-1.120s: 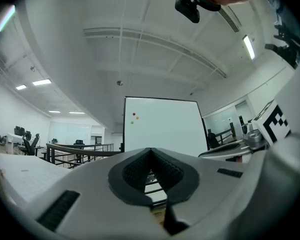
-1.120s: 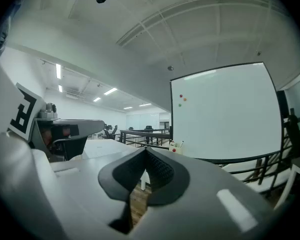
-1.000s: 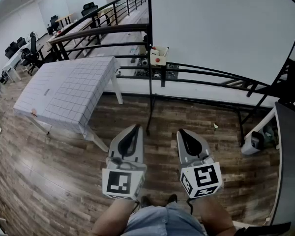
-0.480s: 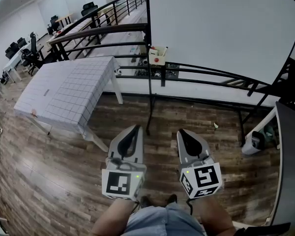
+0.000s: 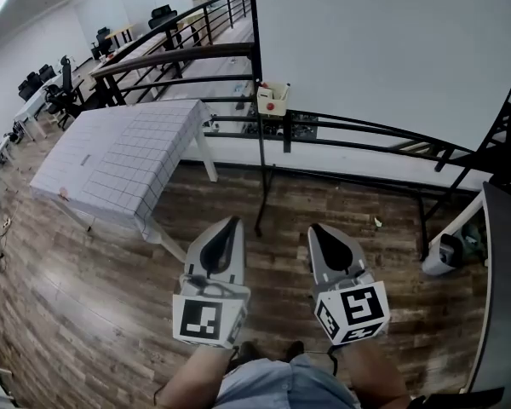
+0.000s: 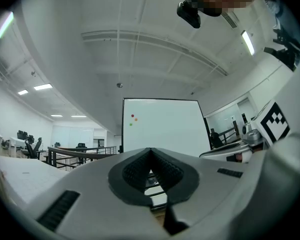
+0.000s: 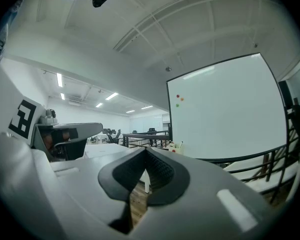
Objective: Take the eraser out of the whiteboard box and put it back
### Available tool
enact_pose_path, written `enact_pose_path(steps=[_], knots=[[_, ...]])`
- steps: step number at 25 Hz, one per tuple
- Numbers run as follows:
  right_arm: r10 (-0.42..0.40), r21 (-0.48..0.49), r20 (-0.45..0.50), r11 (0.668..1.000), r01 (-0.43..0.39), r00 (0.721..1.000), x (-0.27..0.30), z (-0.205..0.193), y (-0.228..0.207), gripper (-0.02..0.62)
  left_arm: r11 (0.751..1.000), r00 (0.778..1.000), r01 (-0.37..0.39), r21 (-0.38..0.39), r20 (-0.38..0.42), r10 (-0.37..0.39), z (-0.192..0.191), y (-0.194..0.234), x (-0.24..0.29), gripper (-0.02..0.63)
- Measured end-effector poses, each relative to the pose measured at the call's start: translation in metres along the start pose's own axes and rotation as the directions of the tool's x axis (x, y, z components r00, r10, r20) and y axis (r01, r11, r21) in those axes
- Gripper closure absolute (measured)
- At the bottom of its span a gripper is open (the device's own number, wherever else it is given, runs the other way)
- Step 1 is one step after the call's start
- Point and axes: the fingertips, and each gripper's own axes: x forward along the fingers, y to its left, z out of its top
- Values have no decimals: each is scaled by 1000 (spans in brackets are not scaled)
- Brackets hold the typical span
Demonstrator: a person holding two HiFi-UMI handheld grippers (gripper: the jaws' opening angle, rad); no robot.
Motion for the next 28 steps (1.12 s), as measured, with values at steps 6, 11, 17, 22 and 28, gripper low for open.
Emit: enact_pose_path(steps=[6, 11, 17, 22, 28], knots=[[27, 4, -1, 1000, -27, 1000, 3, -2, -16, 594, 1000, 1000, -11, -1, -17, 11, -6, -14, 12, 607], [29, 2, -21, 1000, -29, 999, 23, -8, -31, 594, 1000, 999, -14, -16, -33, 13, -17, -6, 36, 607], [30, 14, -31, 999, -29, 999, 87, -21, -48, 594, 1000, 999, -7, -9, -45, 6, -42, 33, 90, 607], [29, 17, -30, 999, -29, 999, 166, -24, -60, 594, 1000, 998, -14, -24, -56, 12, -57, 85, 147, 607], [20, -4, -24, 1000, -20, 999, 233, -6, -74, 594, 999, 999, 5, -34, -40, -7, -60, 127, 202, 607]])
